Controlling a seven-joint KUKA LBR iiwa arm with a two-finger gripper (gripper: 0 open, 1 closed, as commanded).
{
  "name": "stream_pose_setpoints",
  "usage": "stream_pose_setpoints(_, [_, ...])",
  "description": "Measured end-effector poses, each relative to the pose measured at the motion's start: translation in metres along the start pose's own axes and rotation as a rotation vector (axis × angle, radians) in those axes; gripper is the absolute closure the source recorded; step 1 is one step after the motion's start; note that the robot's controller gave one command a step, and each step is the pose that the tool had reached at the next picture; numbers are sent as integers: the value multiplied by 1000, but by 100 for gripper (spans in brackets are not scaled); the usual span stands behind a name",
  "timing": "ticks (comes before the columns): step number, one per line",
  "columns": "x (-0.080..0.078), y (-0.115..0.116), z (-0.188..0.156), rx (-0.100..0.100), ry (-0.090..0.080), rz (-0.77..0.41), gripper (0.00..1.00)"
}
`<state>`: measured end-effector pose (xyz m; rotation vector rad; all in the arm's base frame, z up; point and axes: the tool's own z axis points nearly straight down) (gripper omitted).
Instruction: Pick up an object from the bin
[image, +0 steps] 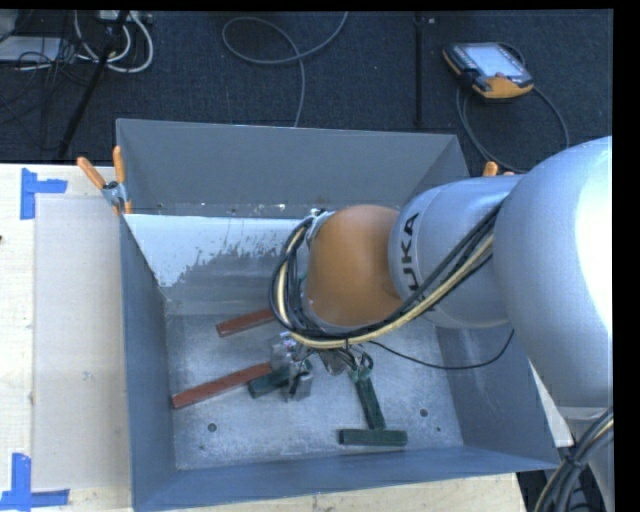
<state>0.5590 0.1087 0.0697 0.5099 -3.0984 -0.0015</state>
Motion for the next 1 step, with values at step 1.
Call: stream_pose_setpoints(1, [-22,-9,-184,3,-12,-12,100])
